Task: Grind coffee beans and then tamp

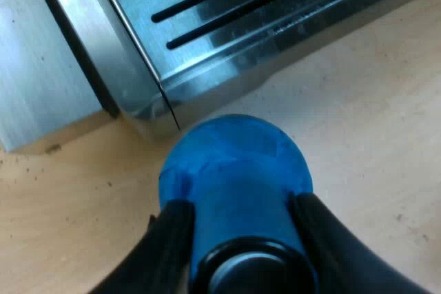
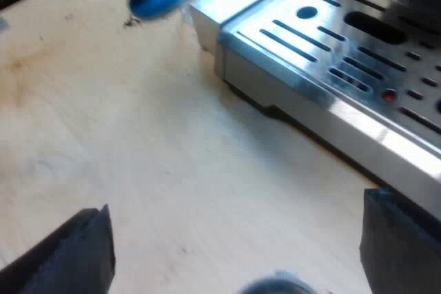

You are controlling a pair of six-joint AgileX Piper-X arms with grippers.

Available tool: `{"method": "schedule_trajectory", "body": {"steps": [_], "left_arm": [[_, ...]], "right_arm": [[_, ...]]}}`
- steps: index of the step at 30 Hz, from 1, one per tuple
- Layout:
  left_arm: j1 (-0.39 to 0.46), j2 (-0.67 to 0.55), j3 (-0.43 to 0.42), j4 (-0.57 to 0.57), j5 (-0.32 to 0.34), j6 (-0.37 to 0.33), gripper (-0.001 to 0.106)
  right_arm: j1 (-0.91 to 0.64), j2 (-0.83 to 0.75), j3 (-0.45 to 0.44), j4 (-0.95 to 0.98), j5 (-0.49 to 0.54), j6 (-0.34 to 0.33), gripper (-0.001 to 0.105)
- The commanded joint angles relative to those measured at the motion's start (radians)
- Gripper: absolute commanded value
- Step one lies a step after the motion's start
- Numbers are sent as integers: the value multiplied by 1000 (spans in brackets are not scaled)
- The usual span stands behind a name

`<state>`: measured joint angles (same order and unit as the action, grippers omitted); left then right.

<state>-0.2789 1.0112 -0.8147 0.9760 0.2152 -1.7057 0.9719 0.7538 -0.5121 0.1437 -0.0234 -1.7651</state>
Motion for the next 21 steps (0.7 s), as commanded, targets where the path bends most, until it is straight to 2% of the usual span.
{"method": "schedule_trajectory", "body": {"steps": [1, 5, 8, 9, 15, 18, 21], "left_arm": [[-25, -43, -9, 22, 6, -2, 0], [-94, -78, -9, 32, 6, -2, 0], [-131, -89, -9, 35, 6, -7, 0], [-207, -91, -9, 35, 6, -51, 0], [-360, -91, -15, 9, 6, -105, 0], [-448, -91, -33, -17, -3, -140, 0], [-487, -91, -50, -33, -5, -160, 0]], "right_arm": [[1, -53, 0, 79, 56, -34, 74], [1, -101, 0, 153, 80, -46, 74], [1, -163, 0, 236, 80, -88, 74], [1, -178, 0, 259, 80, -95, 74], [1, -238, 13, 334, 80, -97, 74], [1, -293, 79, 332, 80, -97, 74], [1, -324, 123, 332, 80, -99, 74]]}}
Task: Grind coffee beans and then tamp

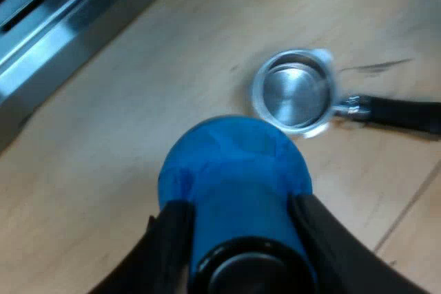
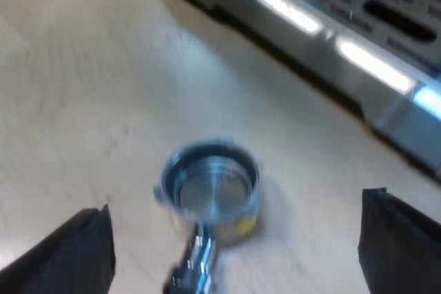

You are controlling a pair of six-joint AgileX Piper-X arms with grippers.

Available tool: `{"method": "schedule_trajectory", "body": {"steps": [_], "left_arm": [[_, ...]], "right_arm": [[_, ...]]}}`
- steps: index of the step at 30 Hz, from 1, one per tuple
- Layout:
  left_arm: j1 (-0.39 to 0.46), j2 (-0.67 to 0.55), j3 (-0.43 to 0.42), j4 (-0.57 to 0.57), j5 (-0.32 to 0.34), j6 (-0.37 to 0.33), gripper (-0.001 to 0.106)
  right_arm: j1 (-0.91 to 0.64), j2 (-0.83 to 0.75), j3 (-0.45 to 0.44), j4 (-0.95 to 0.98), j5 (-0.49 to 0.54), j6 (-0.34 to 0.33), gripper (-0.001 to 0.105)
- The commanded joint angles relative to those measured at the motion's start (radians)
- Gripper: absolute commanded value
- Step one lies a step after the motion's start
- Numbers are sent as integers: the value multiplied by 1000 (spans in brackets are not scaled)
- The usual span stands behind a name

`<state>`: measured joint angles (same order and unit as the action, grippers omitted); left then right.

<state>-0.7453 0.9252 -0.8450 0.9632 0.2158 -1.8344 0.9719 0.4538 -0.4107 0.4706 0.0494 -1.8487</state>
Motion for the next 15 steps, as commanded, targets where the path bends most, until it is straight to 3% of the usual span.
{"method": "schedule_trajectory", "body": {"steps": [1, 10, 15], "left_arm": [[-27, -5, -24, -19, -6, -36, 0], [-43, 3, -66, -11, -2, -51, 0], [-43, 92, -146, 14, 6, -51, 0]], "right_arm": [[1, -29, 28, 5, 7, -15, 74], [1, -123, 122, -21, -8, -61, 74], [1, -161, 167, -34, -75, -63, 74]]}}
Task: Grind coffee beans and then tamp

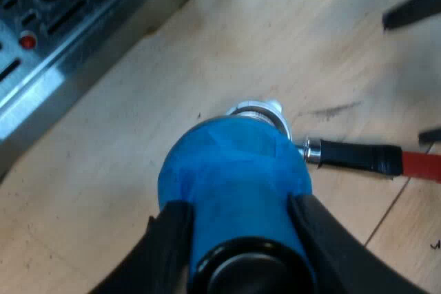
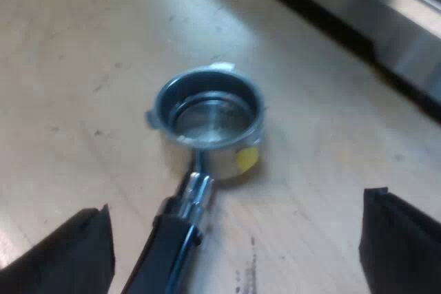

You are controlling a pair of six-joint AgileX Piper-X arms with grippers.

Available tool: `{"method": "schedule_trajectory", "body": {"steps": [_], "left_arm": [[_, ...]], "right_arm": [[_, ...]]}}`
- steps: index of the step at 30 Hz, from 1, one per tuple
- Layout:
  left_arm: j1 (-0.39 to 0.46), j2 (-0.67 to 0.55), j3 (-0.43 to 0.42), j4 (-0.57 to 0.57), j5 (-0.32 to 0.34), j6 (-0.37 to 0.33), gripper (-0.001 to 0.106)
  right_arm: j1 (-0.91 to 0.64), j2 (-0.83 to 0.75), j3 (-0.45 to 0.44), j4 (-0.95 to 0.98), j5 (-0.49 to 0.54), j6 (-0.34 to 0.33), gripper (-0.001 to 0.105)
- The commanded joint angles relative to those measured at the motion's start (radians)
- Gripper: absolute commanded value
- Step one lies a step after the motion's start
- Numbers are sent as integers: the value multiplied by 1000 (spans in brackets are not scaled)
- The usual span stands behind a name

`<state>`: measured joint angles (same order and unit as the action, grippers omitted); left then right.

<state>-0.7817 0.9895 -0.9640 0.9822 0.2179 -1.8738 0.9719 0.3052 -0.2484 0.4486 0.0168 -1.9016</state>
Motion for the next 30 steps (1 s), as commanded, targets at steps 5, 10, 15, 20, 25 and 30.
{"method": "schedule_trajectory", "body": {"steps": [5, 10, 15, 20, 25, 30], "left_arm": [[-24, 92, -68, -5, 19, -12, 0], [-51, 128, -84, -5, 19, -10, 0], [-139, 255, -89, -8, 19, -10, 0], [-171, 329, -114, -8, 18, -10, 0], [-187, 390, -124, -8, -18, -13, 0], [-187, 434, -124, -1, -28, -13, 0]], "right_arm": [[1, -13, 5, -12, -60, -11, 74], [1, -13, 5, -12, -60, -11, 74], [1, -13, 5, -12, -60, -3, 74], [1, -13, 5, -12, -60, -3, 74], [1, -13, 5, -12, -60, -3, 74], [1, -13, 5, -12, -60, -3, 74]]}}
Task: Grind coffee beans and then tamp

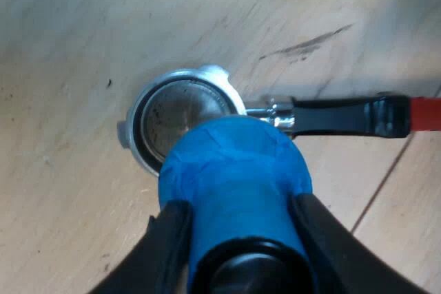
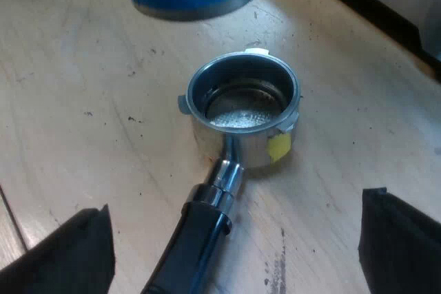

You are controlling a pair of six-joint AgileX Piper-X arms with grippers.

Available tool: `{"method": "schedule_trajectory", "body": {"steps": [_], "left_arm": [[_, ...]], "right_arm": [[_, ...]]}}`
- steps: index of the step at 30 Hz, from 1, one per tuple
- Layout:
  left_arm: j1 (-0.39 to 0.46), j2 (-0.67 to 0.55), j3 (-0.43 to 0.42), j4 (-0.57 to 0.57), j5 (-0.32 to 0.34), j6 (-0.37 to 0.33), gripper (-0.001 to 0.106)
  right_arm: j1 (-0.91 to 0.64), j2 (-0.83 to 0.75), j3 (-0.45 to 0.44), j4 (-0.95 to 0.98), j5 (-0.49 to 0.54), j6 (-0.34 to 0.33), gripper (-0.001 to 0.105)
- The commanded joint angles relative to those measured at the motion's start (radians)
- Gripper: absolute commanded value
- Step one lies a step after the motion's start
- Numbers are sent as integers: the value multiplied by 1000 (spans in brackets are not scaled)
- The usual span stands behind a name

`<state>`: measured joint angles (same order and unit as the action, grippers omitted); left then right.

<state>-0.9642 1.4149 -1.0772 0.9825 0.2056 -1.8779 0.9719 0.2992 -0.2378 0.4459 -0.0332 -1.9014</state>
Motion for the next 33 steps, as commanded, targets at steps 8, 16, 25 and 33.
{"method": "schedule_trajectory", "body": {"steps": [8, 16, 25, 33], "left_arm": [[-4, 71, -11, -24, -23, -9, 0], [-4, 127, -11, -60, -23, -9, 0], [-4, 174, -11, -88, -23, -9, 0], [-4, 200, -11, -104, -32, -9, 0]], "right_arm": [[1, -7, -5, -9, -10, -3, 74], [1, -7, -5, -9, -10, -3, 74], [1, -7, -5, -8, -10, 20, 74], [1, -7, -5, -8, -10, 20, 74]]}}
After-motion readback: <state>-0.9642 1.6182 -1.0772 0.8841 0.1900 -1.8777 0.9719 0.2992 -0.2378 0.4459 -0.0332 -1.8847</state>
